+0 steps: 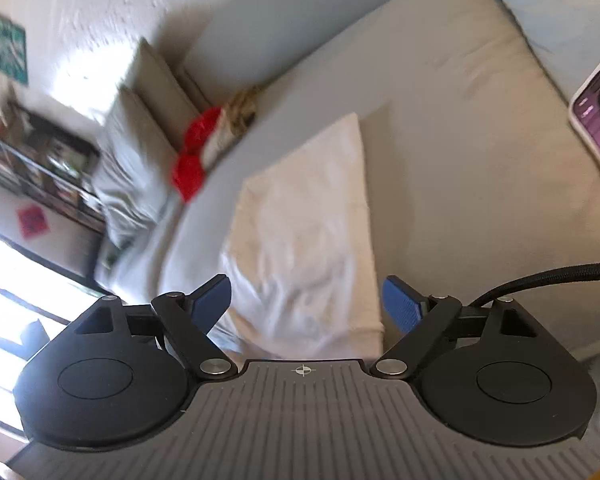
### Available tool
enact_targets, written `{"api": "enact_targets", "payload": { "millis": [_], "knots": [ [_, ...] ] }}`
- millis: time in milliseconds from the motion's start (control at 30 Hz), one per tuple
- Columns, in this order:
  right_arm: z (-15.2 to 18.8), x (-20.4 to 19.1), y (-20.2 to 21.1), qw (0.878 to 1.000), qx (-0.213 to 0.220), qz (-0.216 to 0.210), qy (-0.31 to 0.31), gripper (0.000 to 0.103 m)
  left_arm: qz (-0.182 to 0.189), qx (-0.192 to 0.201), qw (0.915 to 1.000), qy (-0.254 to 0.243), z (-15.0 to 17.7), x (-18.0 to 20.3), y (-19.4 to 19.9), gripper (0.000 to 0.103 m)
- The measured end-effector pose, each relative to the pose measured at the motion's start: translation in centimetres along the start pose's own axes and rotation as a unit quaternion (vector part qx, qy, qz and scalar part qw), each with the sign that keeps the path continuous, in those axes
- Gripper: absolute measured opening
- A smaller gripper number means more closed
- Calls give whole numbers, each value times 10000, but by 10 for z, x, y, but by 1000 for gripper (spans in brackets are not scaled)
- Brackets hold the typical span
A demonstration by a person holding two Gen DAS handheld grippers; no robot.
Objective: Fold clothes
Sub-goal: 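Open the left gripper and bring both open grippers to the shirt edge, then close both grippers on the edge of the folded white shirt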
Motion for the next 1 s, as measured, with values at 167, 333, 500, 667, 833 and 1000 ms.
{"api": "enact_targets", "payload": {
  "millis": [167,333,500,667,833,1000],
  "knots": [
    [-14,5,-20,9992,112,-178,-331,86,361,-295,9982,366,-14,-12,-26,72],
    [-25,5,-45,9992,-81,-110,-367,83,978,-702,9903,699,-19,-15,-57,72],
    [-30,14,-63,9986,-312,-69,-430,75,1359,-991,9836,651,-19,-11,-76,68],
    [-35,32,-80,9962,-424,-157,-749,72,1906,-1118,9742,457,-23,0,-82,65],
    [-43,44,-98,9935,-434,-270,-1022,72,2064,-1276,9695,346,-27,10,-96,65],
    [-55,45,-117,9940,-513,-204,-948,71,2350,-1469,9599,416,-31,16,-110,66]
  ]
}}
Point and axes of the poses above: each gripper's, at about its wrist camera, not at the fingertips, and y roughly against the way its jaws point, x to its right, z to its underside, the point moved 4 cm from there along -y, roughly the way its jaws point, and after that the axes turned 2 degrees about x, right-handed, at the moved point
